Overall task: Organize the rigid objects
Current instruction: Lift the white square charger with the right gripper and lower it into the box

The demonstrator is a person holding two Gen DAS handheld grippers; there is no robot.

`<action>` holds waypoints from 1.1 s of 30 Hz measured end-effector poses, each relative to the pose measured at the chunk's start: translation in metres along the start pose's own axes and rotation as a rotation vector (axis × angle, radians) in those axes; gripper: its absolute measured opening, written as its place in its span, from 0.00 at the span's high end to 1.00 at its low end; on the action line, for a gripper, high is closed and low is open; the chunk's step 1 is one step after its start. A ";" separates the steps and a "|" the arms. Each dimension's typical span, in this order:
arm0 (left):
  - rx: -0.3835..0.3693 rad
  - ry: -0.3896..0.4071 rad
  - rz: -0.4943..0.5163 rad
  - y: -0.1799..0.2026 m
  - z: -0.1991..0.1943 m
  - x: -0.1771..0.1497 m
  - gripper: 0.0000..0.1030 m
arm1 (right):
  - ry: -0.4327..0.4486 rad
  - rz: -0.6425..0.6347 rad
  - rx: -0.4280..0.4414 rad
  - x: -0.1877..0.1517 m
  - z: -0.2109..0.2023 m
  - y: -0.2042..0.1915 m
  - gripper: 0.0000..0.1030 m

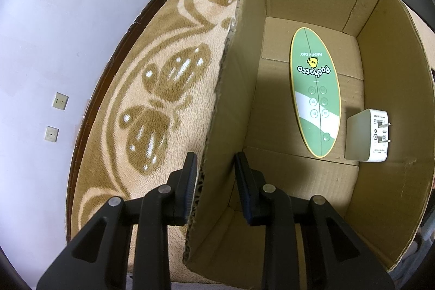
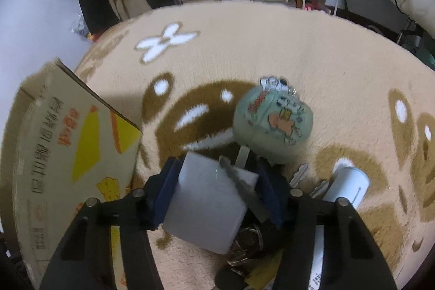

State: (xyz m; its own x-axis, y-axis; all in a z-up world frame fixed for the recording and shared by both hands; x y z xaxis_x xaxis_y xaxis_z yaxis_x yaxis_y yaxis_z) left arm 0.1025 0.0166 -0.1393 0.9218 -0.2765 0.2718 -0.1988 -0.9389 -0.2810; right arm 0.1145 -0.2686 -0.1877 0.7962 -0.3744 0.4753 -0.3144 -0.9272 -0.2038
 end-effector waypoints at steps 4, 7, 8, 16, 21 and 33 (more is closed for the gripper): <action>-0.003 0.001 -0.001 -0.001 0.000 0.000 0.72 | 0.054 0.019 0.028 0.004 -0.020 0.001 0.45; 0.000 0.000 0.001 -0.001 0.000 0.000 0.72 | 0.096 0.016 0.046 0.008 -0.035 -0.003 0.45; 0.001 -0.001 0.001 -0.001 0.000 0.000 0.72 | 0.106 0.007 0.047 0.008 -0.038 -0.005 0.46; 0.004 -0.001 0.005 0.001 0.001 0.000 0.72 | 0.166 -0.059 0.019 0.006 -0.052 -0.026 0.46; -0.001 -0.002 0.000 0.000 0.000 0.000 0.72 | 0.189 -0.069 0.034 0.004 -0.064 -0.029 0.46; 0.014 0.000 0.008 0.002 0.001 0.000 0.72 | 0.344 -0.085 0.156 0.015 -0.132 -0.042 0.46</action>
State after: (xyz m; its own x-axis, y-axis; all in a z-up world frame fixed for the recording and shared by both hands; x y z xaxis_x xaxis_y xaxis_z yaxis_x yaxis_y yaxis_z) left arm 0.1023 0.0148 -0.1403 0.9200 -0.2845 0.2697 -0.2019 -0.9336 -0.2960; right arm 0.0713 -0.2365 -0.0591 0.5877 -0.3032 0.7502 -0.1513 -0.9520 -0.2662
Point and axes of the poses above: each gripper's, at about its wrist camera, not at the fingertips, and z roughly the way its jaws point, y to its right, x to its top, the point moved 1 cm from there along z, roughly the way its jaws point, and after that the axes turned 2 degrees about y, right-handed, at the moved point
